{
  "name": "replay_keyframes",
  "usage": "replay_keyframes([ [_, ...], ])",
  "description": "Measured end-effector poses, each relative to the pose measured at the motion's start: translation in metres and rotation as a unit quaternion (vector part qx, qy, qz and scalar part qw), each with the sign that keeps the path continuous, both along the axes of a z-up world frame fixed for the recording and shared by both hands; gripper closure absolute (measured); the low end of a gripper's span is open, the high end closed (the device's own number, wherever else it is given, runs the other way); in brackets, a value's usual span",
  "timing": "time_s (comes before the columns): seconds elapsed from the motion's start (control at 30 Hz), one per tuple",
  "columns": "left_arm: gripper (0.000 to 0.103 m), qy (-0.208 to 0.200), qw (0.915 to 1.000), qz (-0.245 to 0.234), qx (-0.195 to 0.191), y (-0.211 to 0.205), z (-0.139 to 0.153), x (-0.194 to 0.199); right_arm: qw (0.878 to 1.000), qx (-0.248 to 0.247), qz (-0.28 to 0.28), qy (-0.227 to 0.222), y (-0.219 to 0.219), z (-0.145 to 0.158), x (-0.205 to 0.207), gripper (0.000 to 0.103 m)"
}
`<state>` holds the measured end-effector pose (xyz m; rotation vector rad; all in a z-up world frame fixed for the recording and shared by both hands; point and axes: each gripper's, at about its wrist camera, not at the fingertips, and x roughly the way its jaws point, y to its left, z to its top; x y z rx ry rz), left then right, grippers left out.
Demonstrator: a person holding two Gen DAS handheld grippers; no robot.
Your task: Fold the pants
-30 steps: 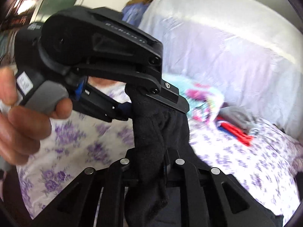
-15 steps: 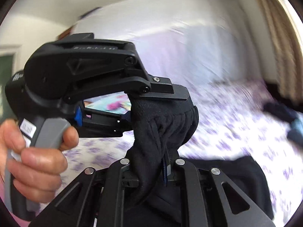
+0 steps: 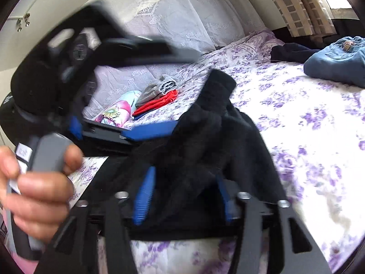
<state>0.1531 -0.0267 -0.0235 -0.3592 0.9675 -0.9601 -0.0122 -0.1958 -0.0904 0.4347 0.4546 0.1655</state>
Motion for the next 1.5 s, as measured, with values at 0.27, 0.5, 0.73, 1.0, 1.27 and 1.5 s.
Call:
replay_keyframes([
  [0.27, 0.008, -0.107, 0.9767, 0.174, 0.065, 0.117, 0.020, -0.016, 0.992, 0.123, -0.004, 0.036, -0.048, 0.000, 0.028, 0.027],
  [0.5, 0.009, -0.031, 0.9672, 0.228, 0.108, 0.163, -0.050, -0.023, 0.999, 0.030, 0.010, 0.011, -0.040, 0.032, 0.053, 0.084],
  [0.73, 0.008, -0.067, 0.9571, 0.213, 0.185, 0.134, -0.080, -0.043, 0.997, 0.030, -0.030, 0.066, -0.074, -0.006, 0.049, 0.068],
  [1.0, 0.009, -0.126, 0.9471, 0.243, 0.168, 0.144, -0.029, -0.051, 0.998, -0.010, -0.060, -0.004, -0.087, 0.047, 0.011, 0.046],
  [1.27, 0.009, -0.112, 0.9587, 0.174, 0.195, 0.090, -0.057, -0.049, 0.997, -0.052, 0.055, 0.033, -0.036, 0.026, 0.066, 0.047],
  [1.5, 0.006, -0.109, 0.9540, 0.178, 0.215, 0.087, -0.072, -0.050, 0.992, -0.111, 0.046, 0.033, -0.028, 0.023, 0.055, 0.044],
])
